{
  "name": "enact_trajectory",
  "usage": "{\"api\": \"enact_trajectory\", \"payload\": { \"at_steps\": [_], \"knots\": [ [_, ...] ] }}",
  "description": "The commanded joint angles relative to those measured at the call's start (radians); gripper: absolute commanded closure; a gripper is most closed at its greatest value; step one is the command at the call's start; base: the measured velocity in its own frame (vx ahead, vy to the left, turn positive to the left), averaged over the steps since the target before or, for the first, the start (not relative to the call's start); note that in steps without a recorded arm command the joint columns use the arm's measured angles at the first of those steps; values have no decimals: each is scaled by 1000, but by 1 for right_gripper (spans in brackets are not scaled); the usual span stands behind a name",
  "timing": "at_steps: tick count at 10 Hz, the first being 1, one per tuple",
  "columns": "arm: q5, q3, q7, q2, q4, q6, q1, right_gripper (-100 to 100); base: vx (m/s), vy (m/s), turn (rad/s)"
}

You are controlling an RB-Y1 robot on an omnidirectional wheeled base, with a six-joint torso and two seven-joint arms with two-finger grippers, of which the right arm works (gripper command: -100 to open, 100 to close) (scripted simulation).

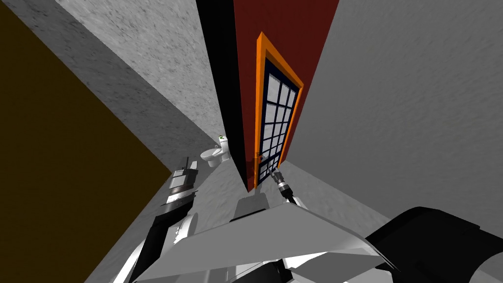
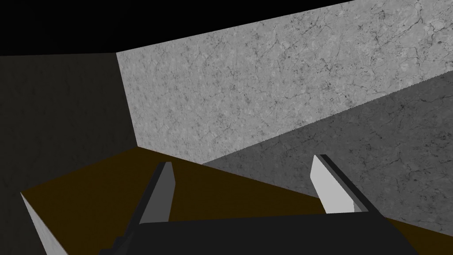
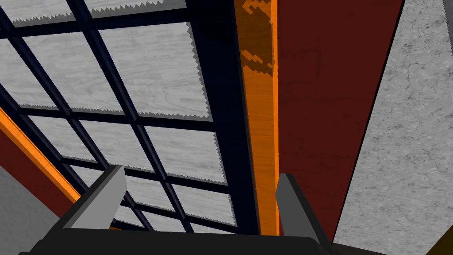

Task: Pull the door open

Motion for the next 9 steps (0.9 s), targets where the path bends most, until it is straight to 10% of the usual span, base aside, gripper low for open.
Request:
{"api": "enact_trajectory", "payload": {
  "at_steps": [1,9],
  "knots": [
    [12,-5,22,1,32,-13,-8,-100,58,-83,149],
    [84,-27,146,18,207,-77,-51,-100,56,-130,155]
  ]
}}
